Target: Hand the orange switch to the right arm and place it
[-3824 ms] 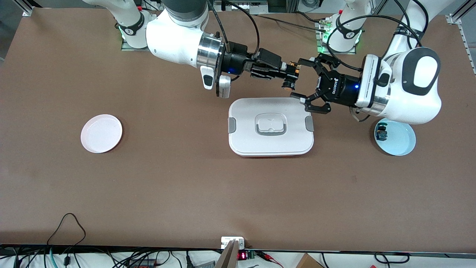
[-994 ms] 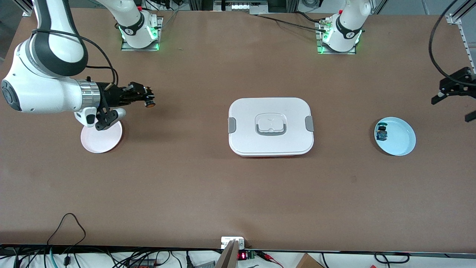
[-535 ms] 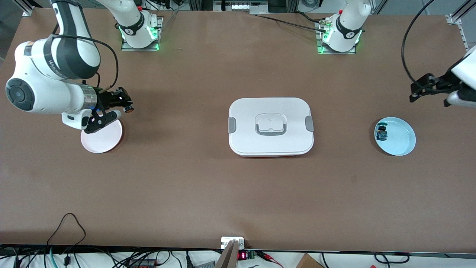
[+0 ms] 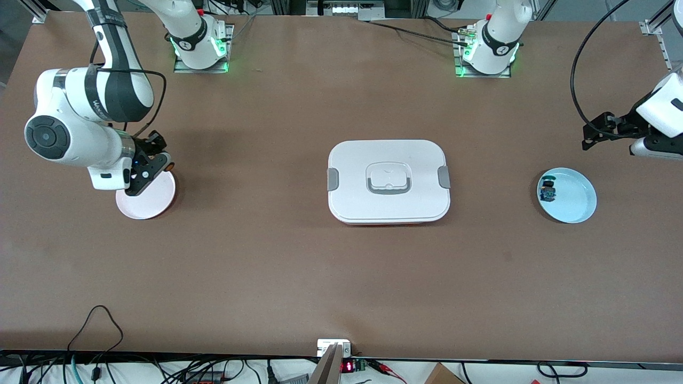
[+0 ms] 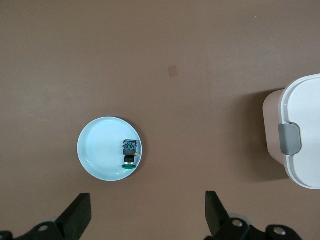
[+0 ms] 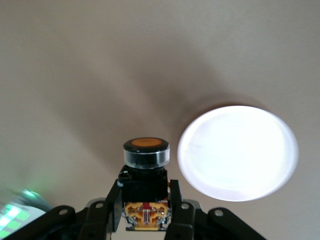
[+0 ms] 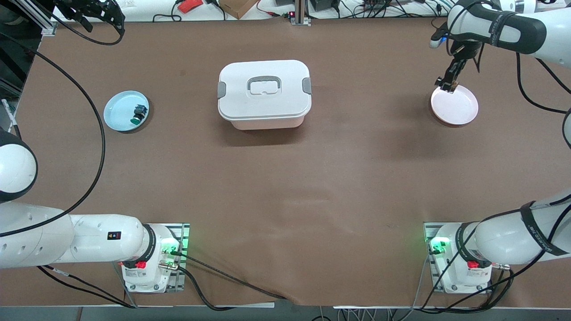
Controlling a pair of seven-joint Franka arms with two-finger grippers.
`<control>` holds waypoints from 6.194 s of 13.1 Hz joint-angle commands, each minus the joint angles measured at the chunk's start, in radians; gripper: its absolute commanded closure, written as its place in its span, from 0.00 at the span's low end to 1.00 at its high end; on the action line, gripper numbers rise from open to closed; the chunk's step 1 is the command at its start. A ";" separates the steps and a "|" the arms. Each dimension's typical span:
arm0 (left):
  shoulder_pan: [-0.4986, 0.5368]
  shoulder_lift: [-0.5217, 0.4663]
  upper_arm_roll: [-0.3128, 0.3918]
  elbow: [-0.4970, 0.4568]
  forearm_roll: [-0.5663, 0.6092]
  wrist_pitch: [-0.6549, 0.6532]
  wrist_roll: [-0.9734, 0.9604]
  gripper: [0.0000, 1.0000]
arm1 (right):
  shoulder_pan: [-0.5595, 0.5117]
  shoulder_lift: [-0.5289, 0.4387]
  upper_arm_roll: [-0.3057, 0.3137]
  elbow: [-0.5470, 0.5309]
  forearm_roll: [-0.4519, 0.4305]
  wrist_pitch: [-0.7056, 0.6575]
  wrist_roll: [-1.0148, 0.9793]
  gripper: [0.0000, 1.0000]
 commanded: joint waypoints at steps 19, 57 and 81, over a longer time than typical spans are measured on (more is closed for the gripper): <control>0.021 0.158 -0.002 0.246 -0.040 -0.084 -0.133 0.00 | -0.225 0.120 0.013 -0.242 -0.069 0.598 -0.642 0.87; 0.013 0.147 -0.030 0.251 -0.046 -0.178 -0.144 0.00 | -0.179 -0.032 0.042 0.033 0.311 0.091 -0.057 0.00; 0.022 0.150 -0.028 0.249 -0.051 -0.178 -0.142 0.00 | -0.059 -0.121 0.026 0.277 0.015 -0.202 0.812 0.00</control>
